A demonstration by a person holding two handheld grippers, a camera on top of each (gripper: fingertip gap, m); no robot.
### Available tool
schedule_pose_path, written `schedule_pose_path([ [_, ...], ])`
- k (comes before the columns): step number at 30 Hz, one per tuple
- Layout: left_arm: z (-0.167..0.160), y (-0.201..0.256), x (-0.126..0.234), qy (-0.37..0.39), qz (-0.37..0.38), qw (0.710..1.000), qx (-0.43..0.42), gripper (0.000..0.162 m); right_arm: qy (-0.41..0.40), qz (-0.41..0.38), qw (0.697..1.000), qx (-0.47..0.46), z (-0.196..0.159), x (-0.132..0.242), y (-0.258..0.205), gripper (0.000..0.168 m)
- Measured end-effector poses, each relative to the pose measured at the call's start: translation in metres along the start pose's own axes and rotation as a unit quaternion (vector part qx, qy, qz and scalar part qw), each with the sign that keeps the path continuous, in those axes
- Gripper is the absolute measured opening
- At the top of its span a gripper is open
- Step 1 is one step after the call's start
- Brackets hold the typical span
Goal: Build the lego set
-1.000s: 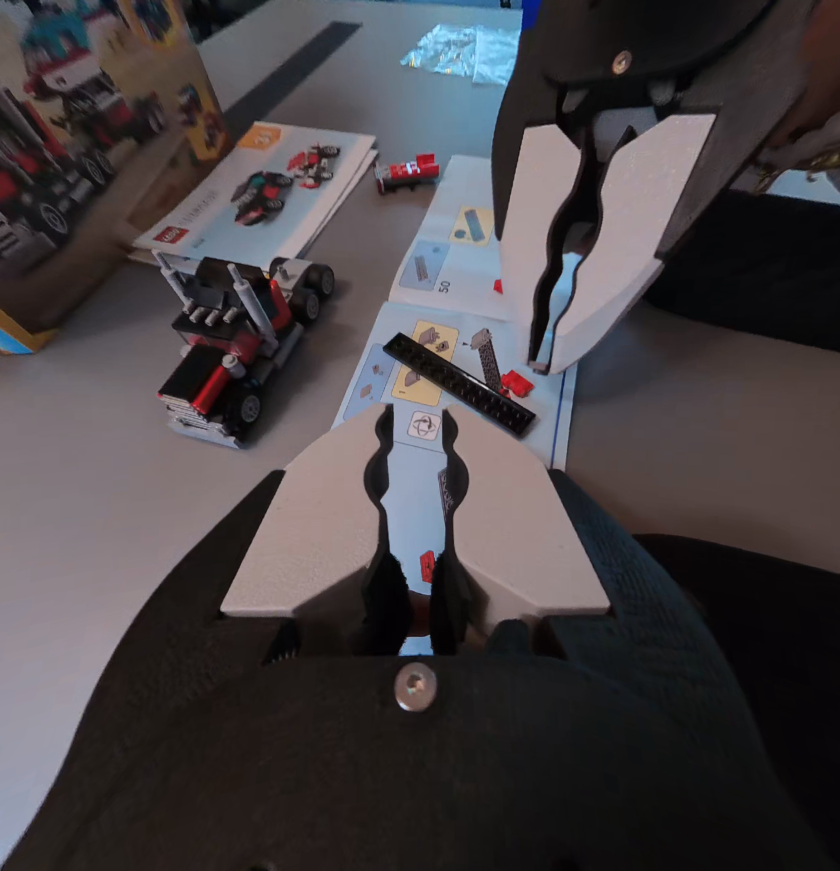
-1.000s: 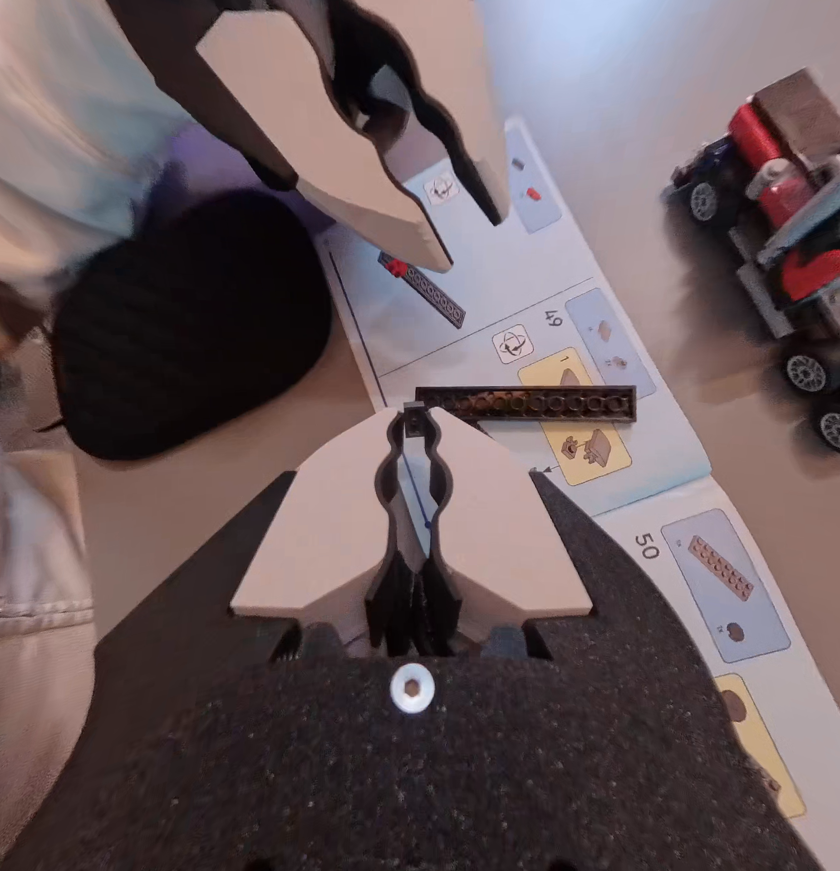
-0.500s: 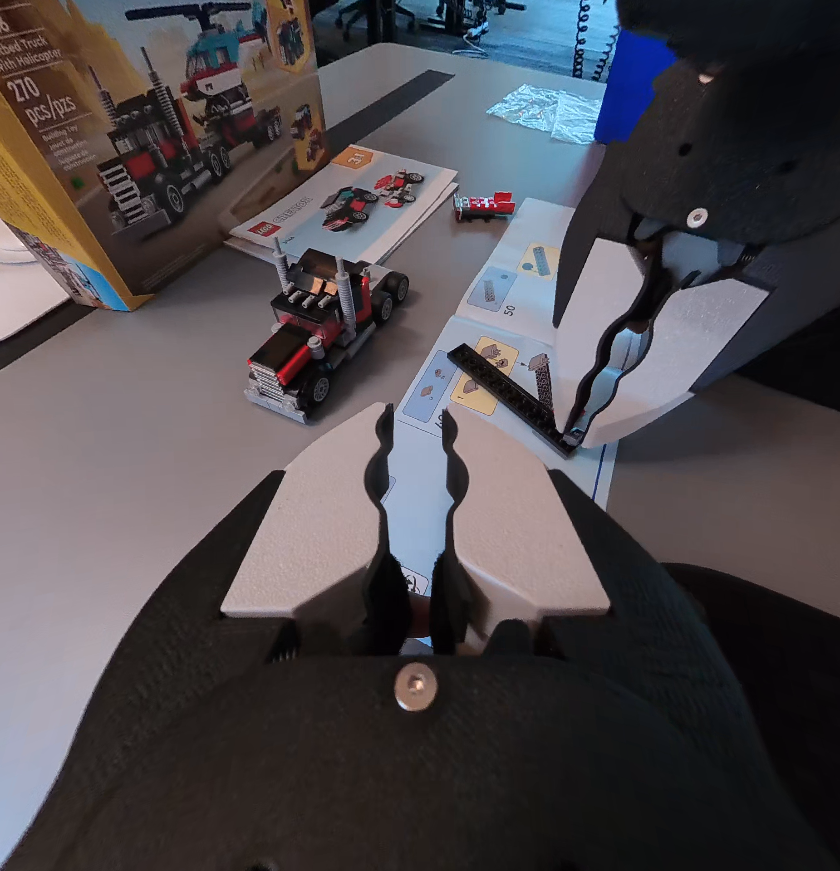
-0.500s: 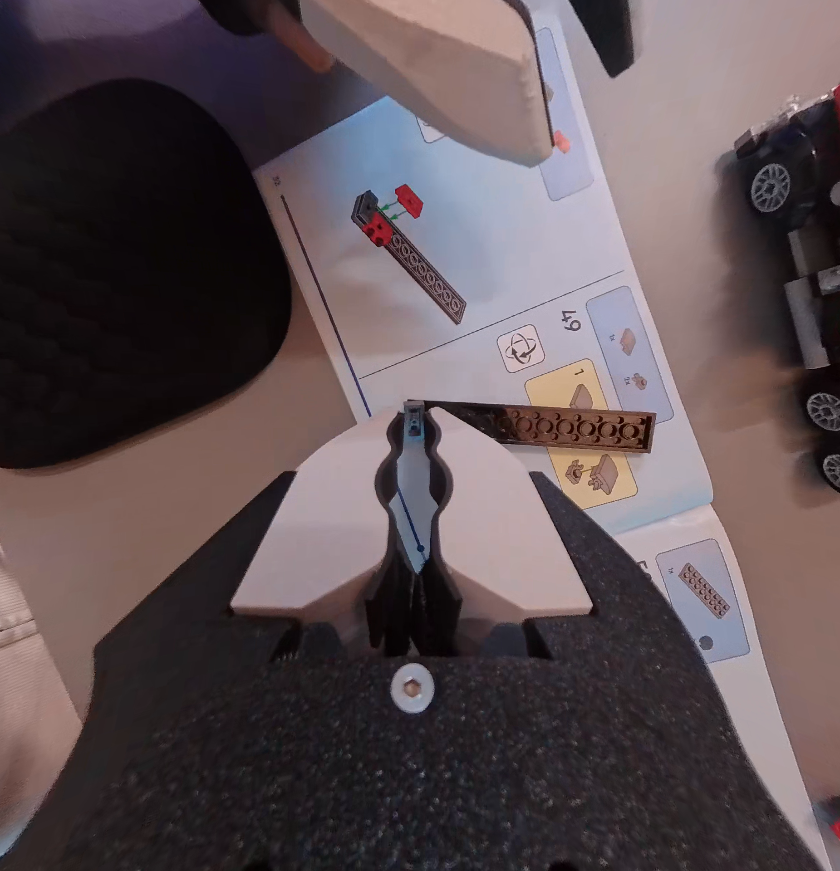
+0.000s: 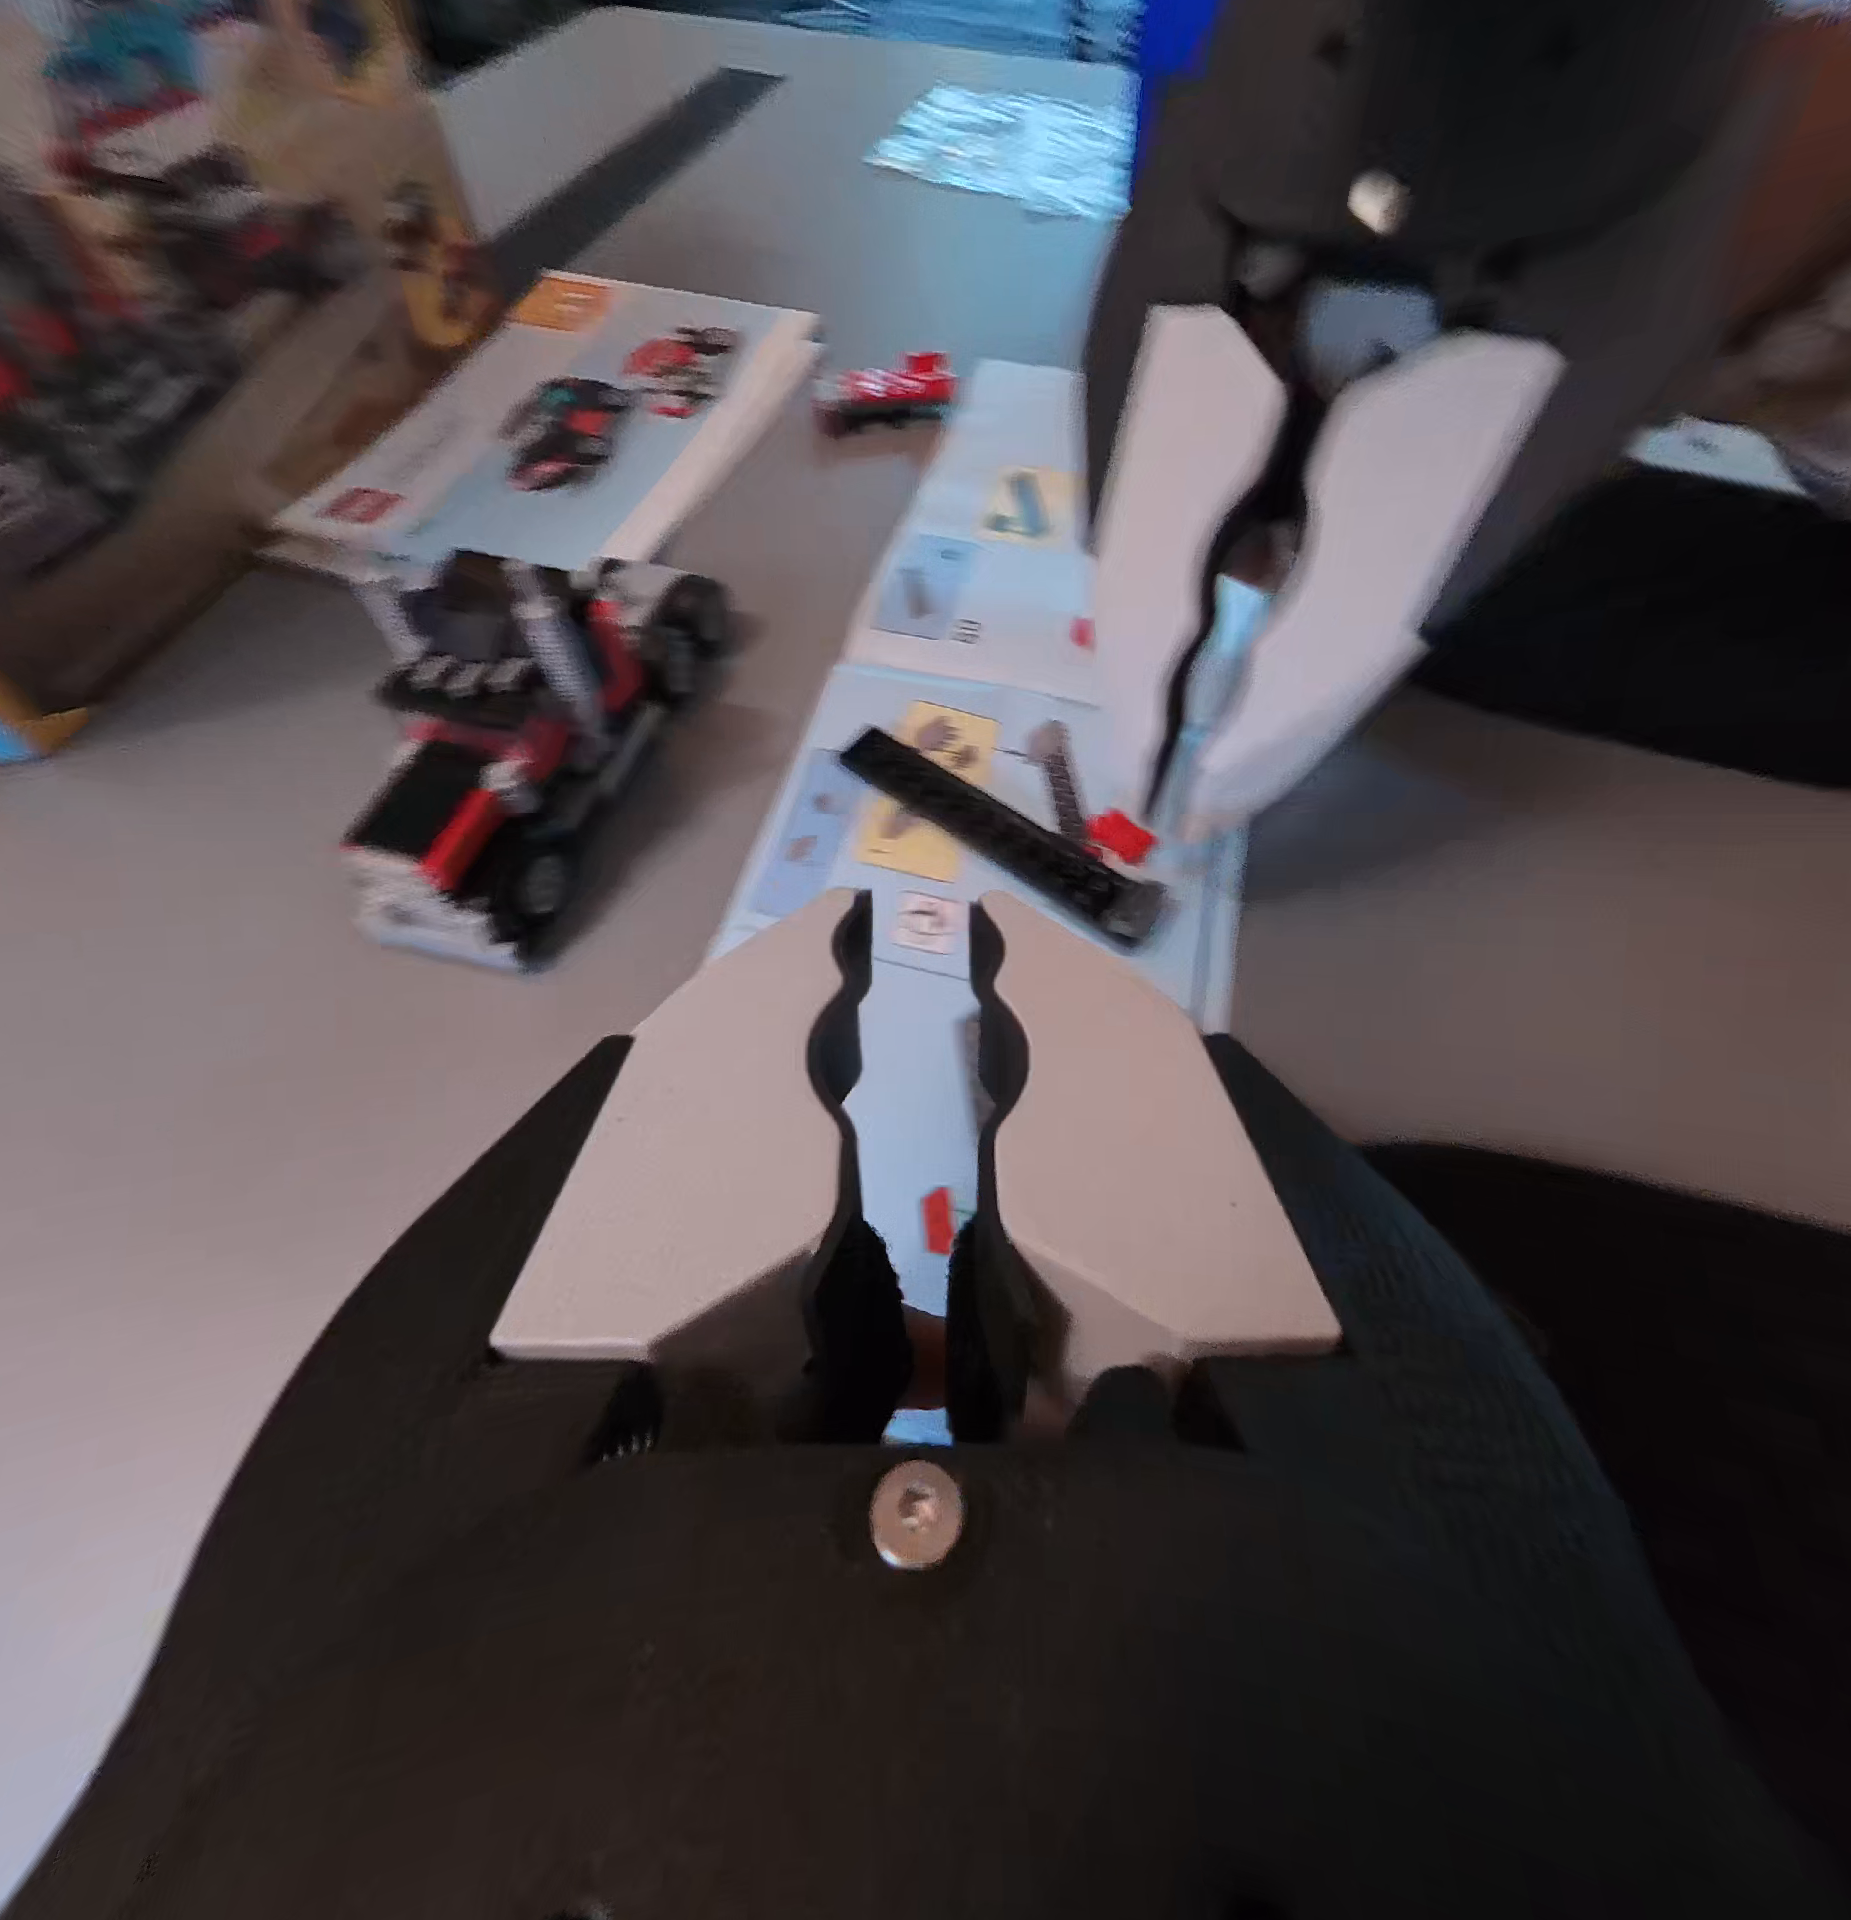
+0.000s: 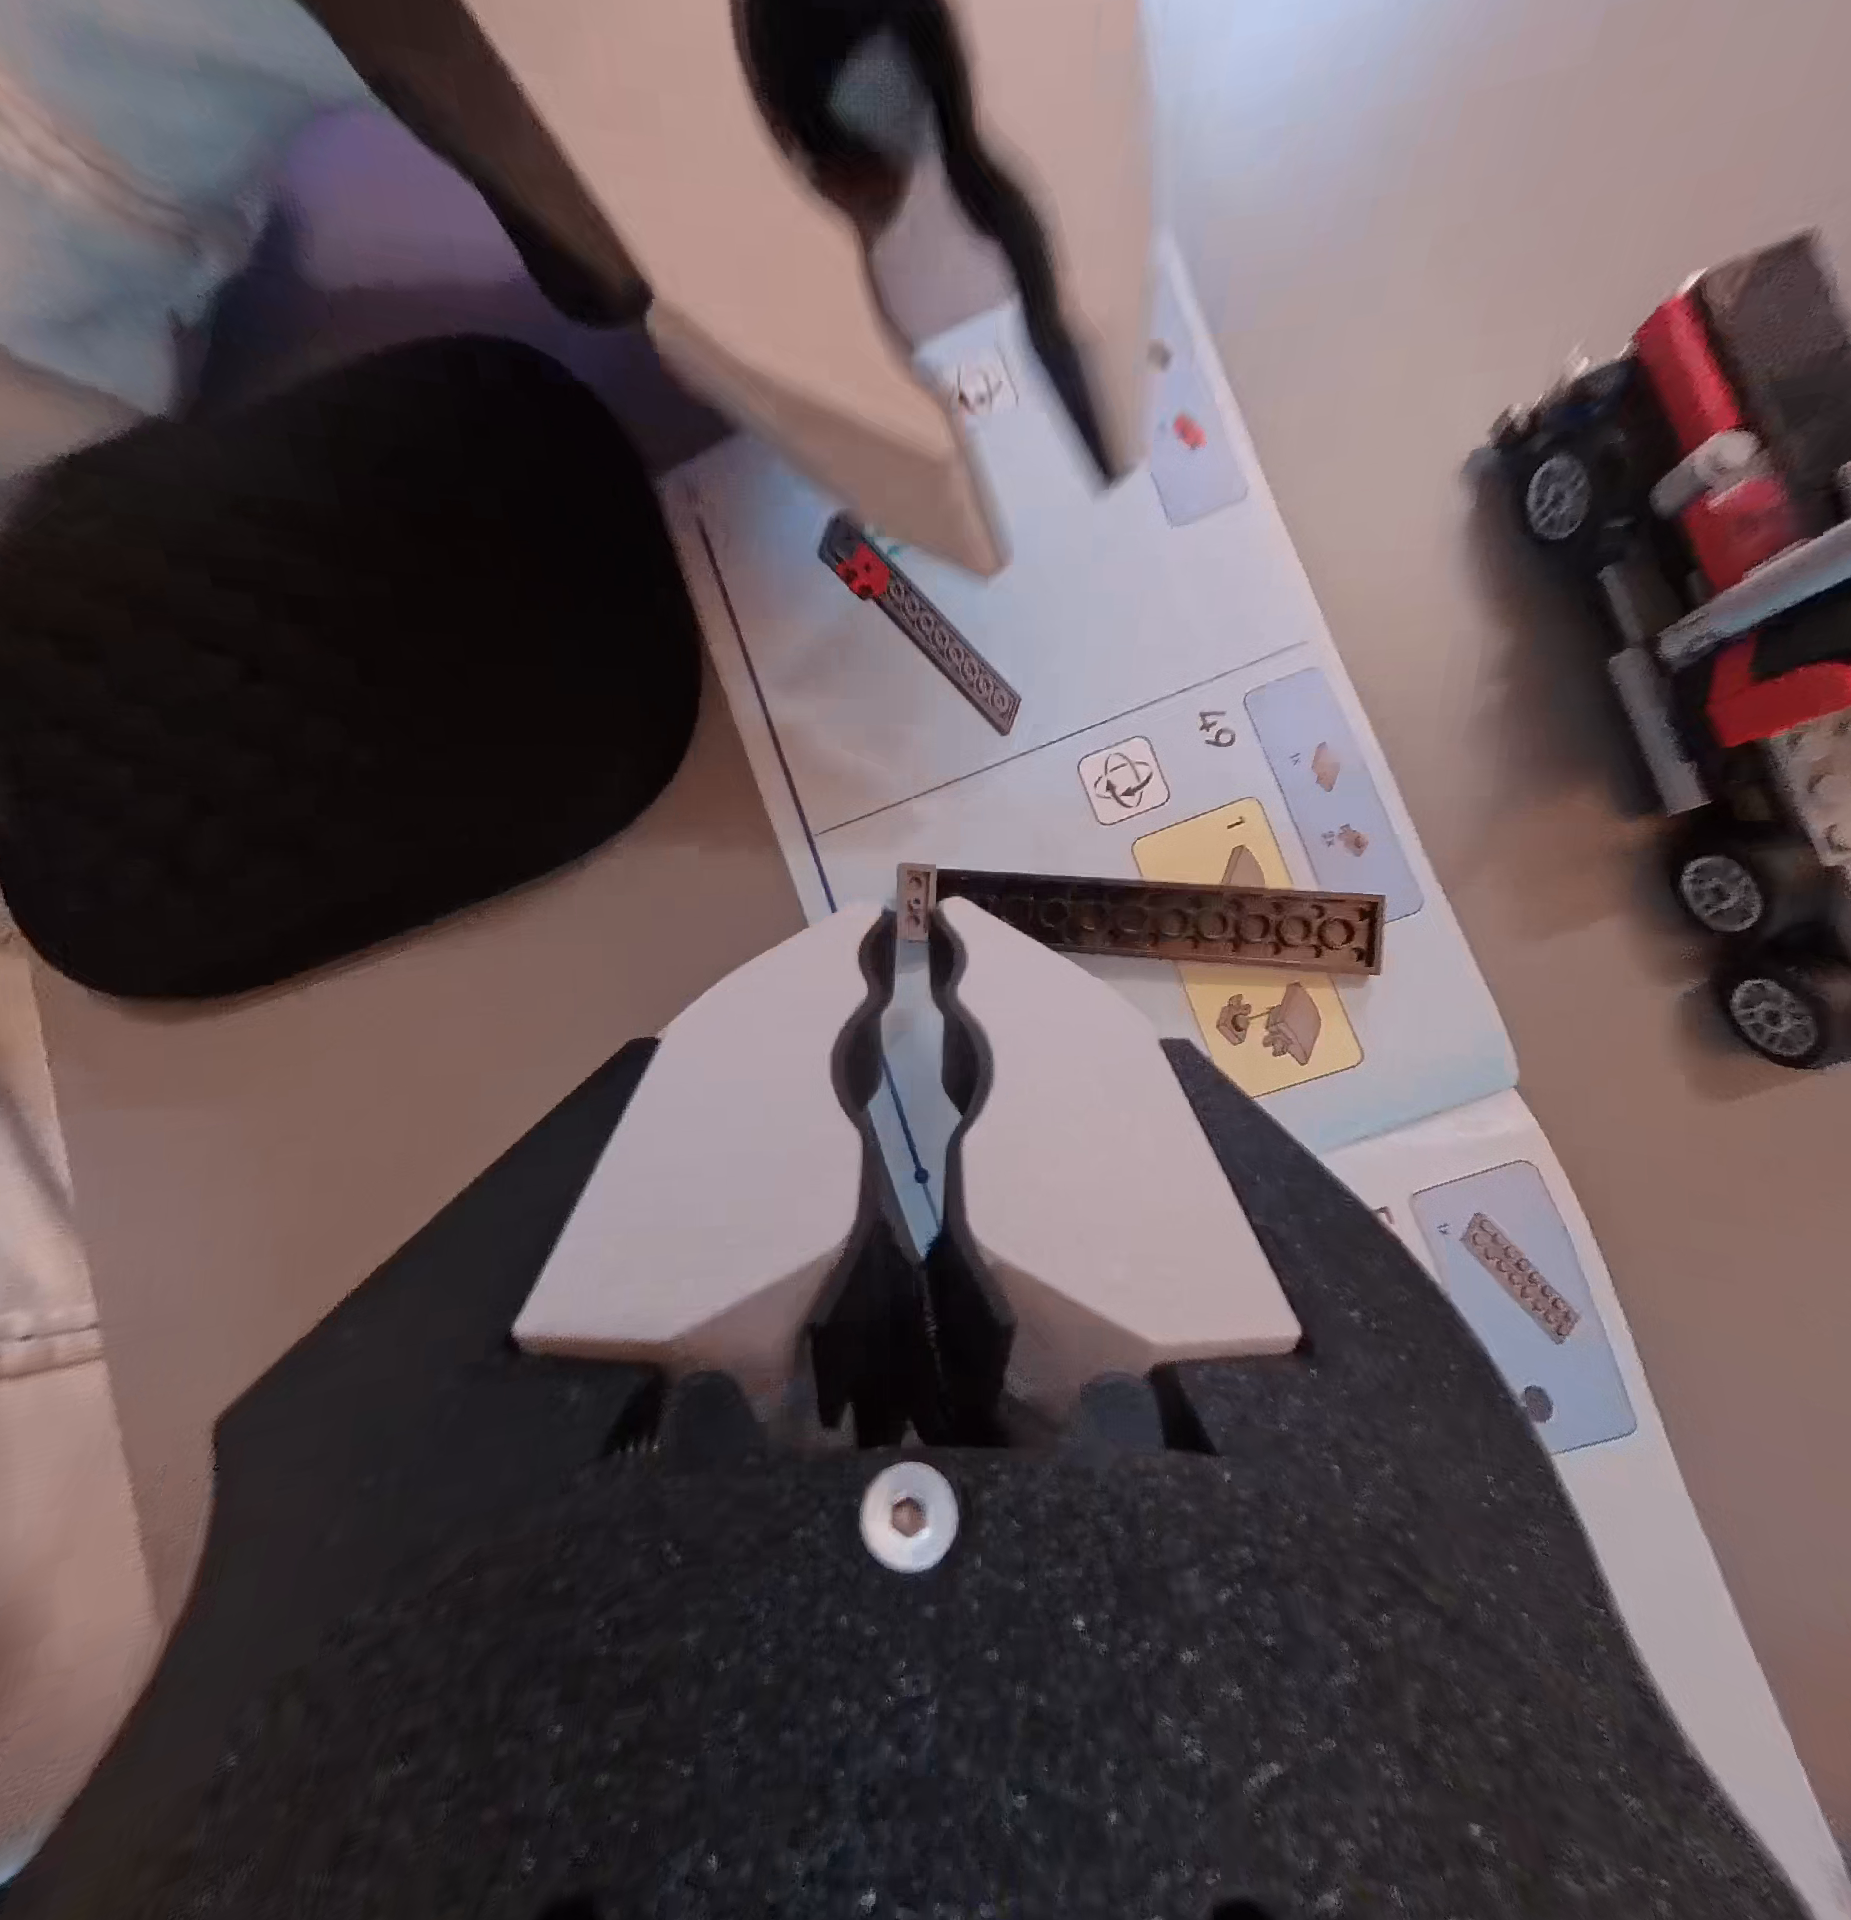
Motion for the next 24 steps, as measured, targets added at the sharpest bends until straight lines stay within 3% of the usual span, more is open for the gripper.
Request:
schedule_pose_path([
  [4,-0.007,0.024,-0.017,-0.051,-0.074,0.995,-0.054,0.011,0.095,0.019,0.995,0.036,-0.012,0.005,0.0,0.001],
  [9,-0.011,0.036,-0.033,-0.062,-0.098,0.989,-0.093,0.009,0.126,0.019,0.991,0.046,-0.02,-0.005,0.0,0.0],
  [24,-0.015,0.039,-0.041,-0.072,-0.106,0.985,-0.117,0.004,0.115,0.013,0.992,0.057,-0.021,-0.02,-0.001,0.0],
])
Point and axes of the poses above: each gripper's, where its closed fingertips meet, x back along the fingers, z out of its top, y = z × x across the jaws, the point moved 6 cm from there along x, back along the fingers, and after that the axes turned 2 degrees about -z, right-handed, at the moved point
